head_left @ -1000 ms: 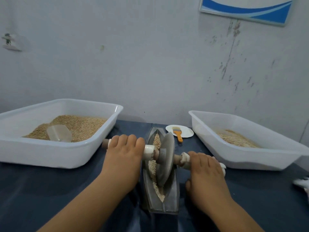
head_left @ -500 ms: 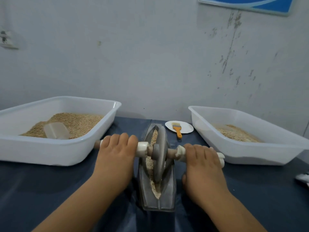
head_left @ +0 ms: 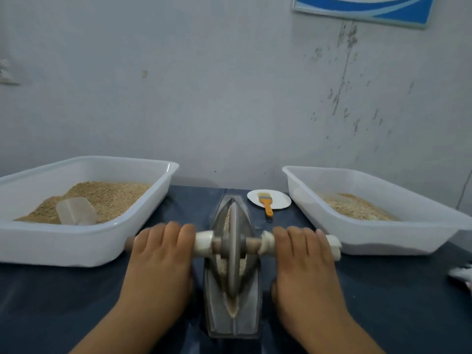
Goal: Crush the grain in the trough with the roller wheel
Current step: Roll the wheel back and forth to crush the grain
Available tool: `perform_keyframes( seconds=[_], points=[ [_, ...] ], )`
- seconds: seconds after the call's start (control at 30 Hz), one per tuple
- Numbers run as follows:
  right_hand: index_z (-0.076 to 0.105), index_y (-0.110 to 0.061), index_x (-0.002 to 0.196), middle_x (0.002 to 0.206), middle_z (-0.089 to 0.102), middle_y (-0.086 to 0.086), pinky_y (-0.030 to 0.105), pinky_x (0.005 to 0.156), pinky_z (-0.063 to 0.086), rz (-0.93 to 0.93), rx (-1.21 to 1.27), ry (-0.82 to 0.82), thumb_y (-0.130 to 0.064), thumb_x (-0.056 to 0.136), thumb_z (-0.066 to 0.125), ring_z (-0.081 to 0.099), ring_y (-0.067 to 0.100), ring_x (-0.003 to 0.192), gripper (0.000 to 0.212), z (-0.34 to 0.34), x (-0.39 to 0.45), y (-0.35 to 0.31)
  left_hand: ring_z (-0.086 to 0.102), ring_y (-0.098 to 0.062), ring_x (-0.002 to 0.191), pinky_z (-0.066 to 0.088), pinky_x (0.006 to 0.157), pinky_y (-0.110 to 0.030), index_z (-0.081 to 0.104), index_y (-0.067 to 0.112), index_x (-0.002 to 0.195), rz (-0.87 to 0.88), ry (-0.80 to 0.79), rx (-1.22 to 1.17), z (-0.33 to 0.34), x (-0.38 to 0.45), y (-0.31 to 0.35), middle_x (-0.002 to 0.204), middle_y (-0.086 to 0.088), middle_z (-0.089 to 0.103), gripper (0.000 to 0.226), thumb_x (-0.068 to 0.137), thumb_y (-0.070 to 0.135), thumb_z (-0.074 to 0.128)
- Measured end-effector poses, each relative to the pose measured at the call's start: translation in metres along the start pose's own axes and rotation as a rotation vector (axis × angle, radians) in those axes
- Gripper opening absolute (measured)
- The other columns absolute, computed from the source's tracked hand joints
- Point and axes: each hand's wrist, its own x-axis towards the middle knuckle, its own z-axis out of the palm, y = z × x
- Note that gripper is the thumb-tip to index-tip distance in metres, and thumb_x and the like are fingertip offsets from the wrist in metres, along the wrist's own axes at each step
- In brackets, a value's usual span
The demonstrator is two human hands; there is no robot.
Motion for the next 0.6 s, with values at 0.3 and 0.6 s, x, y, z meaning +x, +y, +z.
perform_keyframes(
  seconds=[0.3,0.6],
  points=[
    [0.018,-0.016,0.146,0.143,0.027,0.004,0.046,0.120,0.000,-0.001,-0.105,-0.181,-0.019,0.092,0.035,0.025,0.028,0.135,0.057,-0.013,0.037,-0.004,0.044,-0.017,0.095,0.033,0.083,-0.029,0.037,0.027,0.109,-0.080,-0.238,0.067,-0.002,0.030,0.002,0.102,0.006,0.041,0.036,0.080,0.022,0.058],
    [0.066,-0.006,0.115,0.107,0.061,0.013,0.050,0.103,0.031,0.001,-0.002,0.135,-0.013,0.071,0.034,0.061,0.038,0.101,0.055,0.004,-0.005,0.003,0.049,-0.026,0.071,0.036,0.070,-0.039,0.058,0.015,0.093,0.032,0.030,-0.011,-0.002,-0.003,-0.003,0.081,-0.002,0.050,0.036,0.058,0.005,0.061]
  ],
)
